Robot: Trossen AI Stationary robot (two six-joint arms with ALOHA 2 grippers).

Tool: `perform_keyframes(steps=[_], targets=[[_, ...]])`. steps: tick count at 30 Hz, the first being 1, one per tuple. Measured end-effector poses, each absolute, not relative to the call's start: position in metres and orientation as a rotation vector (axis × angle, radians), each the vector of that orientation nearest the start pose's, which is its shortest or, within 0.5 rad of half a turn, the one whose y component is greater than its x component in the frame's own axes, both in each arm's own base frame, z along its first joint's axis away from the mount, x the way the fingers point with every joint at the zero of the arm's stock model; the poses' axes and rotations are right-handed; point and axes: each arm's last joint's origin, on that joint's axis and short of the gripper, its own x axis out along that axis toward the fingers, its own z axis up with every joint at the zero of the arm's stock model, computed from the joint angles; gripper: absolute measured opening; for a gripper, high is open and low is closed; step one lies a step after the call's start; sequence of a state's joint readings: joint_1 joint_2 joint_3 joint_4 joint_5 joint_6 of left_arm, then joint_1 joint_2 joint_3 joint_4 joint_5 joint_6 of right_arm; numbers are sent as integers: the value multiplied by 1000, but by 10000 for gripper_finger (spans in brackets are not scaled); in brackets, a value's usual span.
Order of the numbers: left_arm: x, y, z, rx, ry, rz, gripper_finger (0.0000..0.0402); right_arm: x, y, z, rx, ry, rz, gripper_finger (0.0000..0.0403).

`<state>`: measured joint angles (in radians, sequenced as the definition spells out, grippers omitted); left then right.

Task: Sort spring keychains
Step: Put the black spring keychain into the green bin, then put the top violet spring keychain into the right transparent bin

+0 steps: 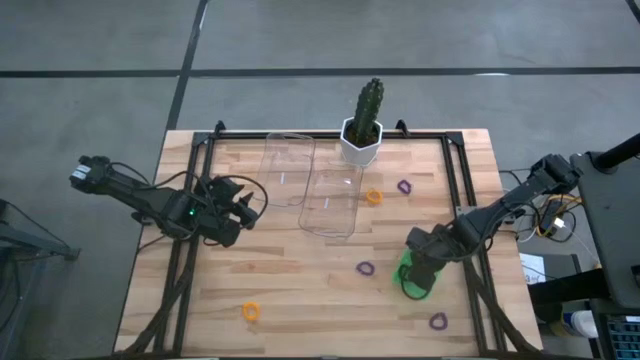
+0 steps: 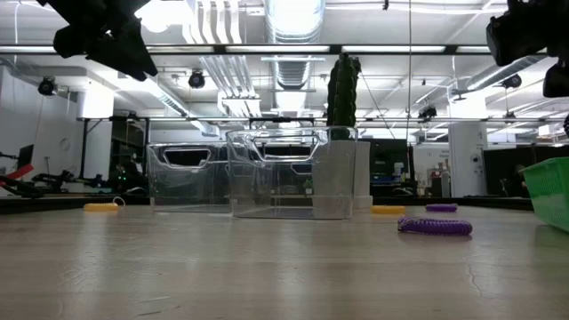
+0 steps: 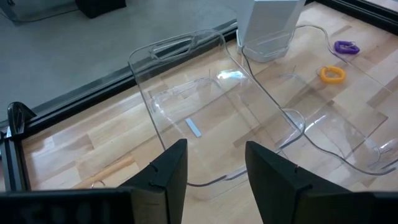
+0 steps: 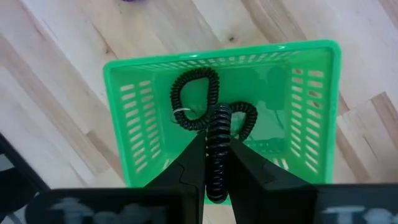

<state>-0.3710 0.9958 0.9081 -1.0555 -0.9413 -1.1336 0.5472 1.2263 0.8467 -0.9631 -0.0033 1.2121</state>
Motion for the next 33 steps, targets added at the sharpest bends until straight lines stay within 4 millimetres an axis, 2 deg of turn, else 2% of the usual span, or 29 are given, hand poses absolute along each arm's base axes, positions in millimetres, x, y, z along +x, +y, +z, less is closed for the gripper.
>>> perform_keyframes(steps=[7, 17, 24, 33], targets=[[158, -37, 286, -324, 493, 902, 153, 174, 107, 223, 655, 1345, -351, 58], [158, -37, 286, -324, 493, 902, 153, 174, 107, 224, 627, 1345, -325, 132], [158, -36, 286, -312, 499, 899, 153, 175, 107, 224, 578, 1339, -293, 151], [158, -36, 286, -311, 499, 899, 153, 181, 90, 229, 525, 1094, -513, 146]])
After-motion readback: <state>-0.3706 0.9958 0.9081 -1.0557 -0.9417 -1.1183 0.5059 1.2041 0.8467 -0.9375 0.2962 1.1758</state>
